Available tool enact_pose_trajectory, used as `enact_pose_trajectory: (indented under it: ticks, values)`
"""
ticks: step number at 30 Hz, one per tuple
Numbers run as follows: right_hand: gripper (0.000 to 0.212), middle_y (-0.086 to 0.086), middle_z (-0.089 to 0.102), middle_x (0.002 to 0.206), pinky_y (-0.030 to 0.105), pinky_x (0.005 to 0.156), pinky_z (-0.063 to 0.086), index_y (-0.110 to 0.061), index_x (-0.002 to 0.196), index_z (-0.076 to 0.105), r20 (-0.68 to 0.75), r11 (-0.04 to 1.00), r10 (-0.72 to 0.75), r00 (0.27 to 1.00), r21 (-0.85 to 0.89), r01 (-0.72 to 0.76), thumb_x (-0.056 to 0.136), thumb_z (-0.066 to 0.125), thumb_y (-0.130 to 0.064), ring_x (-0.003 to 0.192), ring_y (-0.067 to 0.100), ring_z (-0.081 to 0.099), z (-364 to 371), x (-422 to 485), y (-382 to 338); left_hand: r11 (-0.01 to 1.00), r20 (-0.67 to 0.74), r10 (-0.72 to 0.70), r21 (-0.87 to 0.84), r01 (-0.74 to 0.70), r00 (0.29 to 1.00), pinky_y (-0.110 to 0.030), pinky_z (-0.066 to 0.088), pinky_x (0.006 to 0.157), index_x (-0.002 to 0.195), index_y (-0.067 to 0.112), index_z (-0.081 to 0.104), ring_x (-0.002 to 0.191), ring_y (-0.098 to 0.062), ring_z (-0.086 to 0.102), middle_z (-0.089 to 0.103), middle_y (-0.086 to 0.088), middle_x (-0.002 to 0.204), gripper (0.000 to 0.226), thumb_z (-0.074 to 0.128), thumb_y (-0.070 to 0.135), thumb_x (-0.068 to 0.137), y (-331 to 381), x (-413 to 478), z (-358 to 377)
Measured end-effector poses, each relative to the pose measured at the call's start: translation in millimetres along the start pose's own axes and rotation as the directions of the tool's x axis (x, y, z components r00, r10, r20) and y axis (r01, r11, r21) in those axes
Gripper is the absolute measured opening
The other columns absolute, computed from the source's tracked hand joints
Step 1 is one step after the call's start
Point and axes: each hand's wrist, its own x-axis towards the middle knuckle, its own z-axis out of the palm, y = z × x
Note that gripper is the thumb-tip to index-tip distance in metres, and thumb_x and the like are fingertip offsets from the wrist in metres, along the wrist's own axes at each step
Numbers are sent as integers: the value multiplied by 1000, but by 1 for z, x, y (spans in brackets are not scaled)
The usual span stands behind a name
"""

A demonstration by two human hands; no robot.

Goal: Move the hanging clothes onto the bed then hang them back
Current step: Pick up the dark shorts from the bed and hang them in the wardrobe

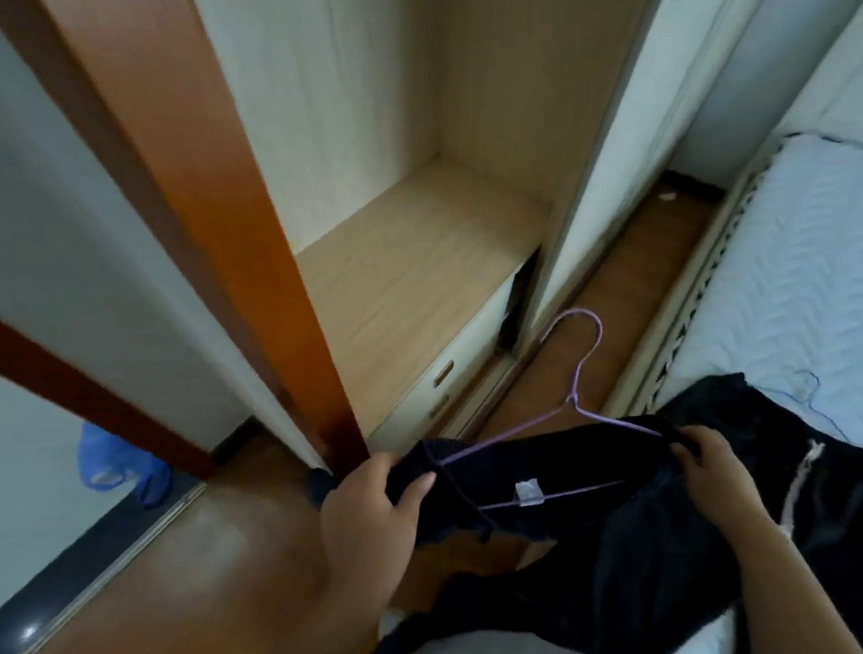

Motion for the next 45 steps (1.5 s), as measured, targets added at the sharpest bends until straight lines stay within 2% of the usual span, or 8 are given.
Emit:
enact_pose_trajectory:
  ticks: [4,9,18,25,30,35,39,45]
  values:
    - [33,19,47,130,40,90,40,-1,124,49,-103,992,126,987,8,-126,93,48,-14,112,38,52,-9,0,12,984,-57,174,57,-171,983,-28,43,53,87,12,67,59,-20,62,67,0,68,31,64,42,80,23,23,21]
    - [31,15,52,123,35,81,39,-4,121,52,-177,994,107,978,-6,-110,93,50,-17,108,35,53,-30,27,17,992,-18,111,-60,-111,994,-32,47,61,89,11,66,66,-21,60,66,1,74,25,65,35,80,41,67,44]
    - [14,2,58,91,30,71,37,-16,97,58,-100,985,-168,981,29,171,91,52,-27,93,28,58,-95,168,-24,949,-318,301,8,-314,899,-33,43,61,82,4,67,61,-29,59,67,-11,69,32,59,34,74,120,205,59]
    - [29,-12,52,50,16,50,34,-17,61,50,1,807,-495,869,370,460,86,60,-25,50,5,47,-161,249,-122,976,-406,218,83,-201,888,-41,46,70,95,3,60,82,-38,59,65,-18,87,27,58,29,86,160,322,16]
    - [71,22,63,75,30,63,49,3,88,61,268,659,-668,694,645,386,56,75,-59,70,30,63,-176,260,-207,989,-502,106,139,-41,858,-41,43,75,107,1,58,94,-40,57,63,-23,101,31,53,26,91,161,354,-29]
    - [15,9,62,68,21,52,48,0,81,62,297,538,-756,583,790,295,85,60,-15,56,15,62,-165,236,-273,977,-615,50,193,89,787,-42,44,79,100,2,61,96,-39,56,64,-22,102,29,53,27,90,166,352,-70]
    - [33,19,66,84,35,69,51,9,99,61,333,532,-730,597,825,191,85,62,-21,76,32,64,-149,206,-320,970,-717,219,234,-68,661,-40,39,92,101,5,63,105,-36,51,60,-17,109,22,62,18,83,196,316,-110]
    - [25,13,64,71,29,58,51,0,79,62,260,427,-733,628,895,127,87,60,-23,63,27,63,-146,145,-382,889,-794,457,407,-208,402,-26,32,91,98,10,62,107,-24,51,59,-8,109,26,52,27,82,244,218,-170]
